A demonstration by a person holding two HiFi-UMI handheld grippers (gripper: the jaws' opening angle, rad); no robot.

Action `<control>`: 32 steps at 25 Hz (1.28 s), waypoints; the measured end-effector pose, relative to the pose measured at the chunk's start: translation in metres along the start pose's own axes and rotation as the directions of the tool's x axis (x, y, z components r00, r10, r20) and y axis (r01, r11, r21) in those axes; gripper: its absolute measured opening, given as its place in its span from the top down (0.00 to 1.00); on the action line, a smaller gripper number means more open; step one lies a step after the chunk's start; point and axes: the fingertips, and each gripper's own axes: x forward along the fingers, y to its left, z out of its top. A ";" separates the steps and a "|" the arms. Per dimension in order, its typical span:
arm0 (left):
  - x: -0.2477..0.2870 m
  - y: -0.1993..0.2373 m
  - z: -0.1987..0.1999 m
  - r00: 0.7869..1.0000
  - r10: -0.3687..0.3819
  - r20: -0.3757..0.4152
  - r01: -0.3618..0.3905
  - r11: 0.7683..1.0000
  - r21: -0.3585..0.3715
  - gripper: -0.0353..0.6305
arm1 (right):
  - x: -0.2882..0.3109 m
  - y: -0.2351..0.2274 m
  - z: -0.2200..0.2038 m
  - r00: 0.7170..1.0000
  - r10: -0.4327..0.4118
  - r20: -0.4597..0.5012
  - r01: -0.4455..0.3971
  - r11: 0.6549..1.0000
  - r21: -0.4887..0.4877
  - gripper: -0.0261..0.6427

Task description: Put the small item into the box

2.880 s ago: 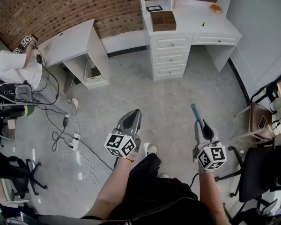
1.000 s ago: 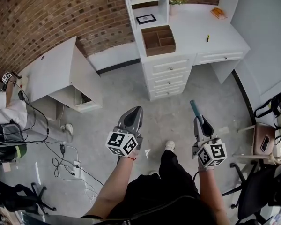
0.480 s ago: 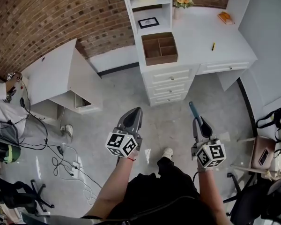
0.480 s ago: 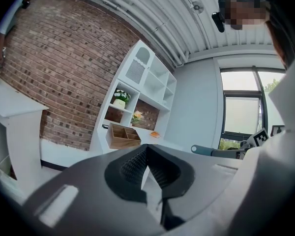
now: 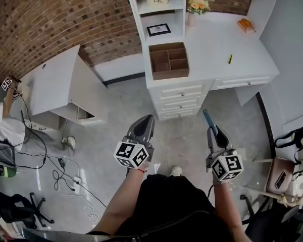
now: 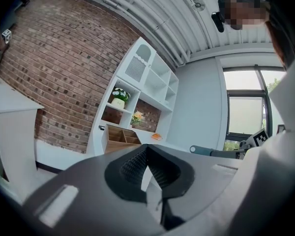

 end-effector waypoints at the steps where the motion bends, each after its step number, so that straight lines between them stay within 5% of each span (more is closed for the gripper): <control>1: 0.002 0.000 0.000 1.000 0.001 -0.001 -0.001 1.000 -0.001 0.94 | 0.002 -0.002 -0.001 1.000 0.002 -0.003 -0.002 1.000 0.002 0.86; 14: 0.013 0.030 -0.002 0.999 0.036 -0.026 -0.036 0.999 -0.008 0.94 | 0.044 0.006 -0.009 0.998 0.048 -0.035 -0.048 0.999 0.023 0.86; 32: 0.121 0.086 0.017 0.999 -0.027 -0.042 0.027 0.999 -0.021 0.94 | 0.151 -0.020 0.004 0.997 0.023 -0.071 -0.022 1.000 0.011 0.86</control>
